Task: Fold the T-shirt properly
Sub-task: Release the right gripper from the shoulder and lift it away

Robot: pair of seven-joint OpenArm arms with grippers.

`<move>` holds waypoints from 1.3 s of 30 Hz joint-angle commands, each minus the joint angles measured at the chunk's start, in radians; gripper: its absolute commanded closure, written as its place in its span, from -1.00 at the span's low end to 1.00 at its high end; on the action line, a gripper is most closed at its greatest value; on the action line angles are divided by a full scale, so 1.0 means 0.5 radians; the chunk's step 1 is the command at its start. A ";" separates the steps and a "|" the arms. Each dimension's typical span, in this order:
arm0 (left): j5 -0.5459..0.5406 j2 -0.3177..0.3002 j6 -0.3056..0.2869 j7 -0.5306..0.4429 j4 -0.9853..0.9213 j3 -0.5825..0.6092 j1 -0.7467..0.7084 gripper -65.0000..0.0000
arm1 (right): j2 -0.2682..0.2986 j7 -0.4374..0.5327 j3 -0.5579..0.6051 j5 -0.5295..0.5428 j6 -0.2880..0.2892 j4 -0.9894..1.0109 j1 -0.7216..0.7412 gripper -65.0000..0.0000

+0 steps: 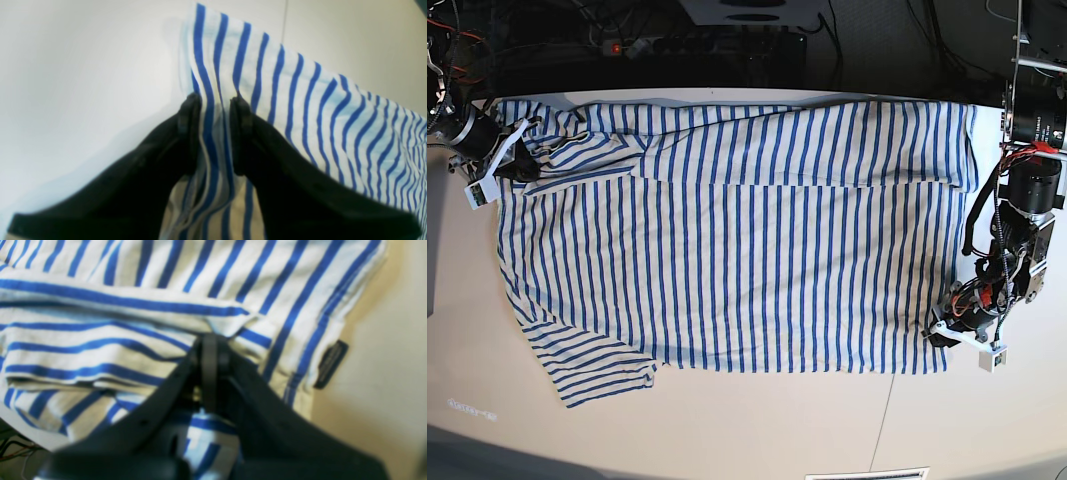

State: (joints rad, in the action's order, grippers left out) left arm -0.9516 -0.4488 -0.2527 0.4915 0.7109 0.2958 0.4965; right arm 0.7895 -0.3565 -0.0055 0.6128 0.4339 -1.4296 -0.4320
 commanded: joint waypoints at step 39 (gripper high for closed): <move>0.317 0.017 -0.274 -0.027 0.019 -0.003 0.047 1.00 | 0.015 -0.373 0.018 0.137 0.128 -0.139 0.327 1.00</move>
State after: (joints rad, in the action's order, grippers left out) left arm -0.8001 -0.4313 -0.3691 0.4782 0.7113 0.2958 0.4961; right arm 0.7761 -0.5335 0.0109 0.6769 0.4370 -1.4887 -0.2695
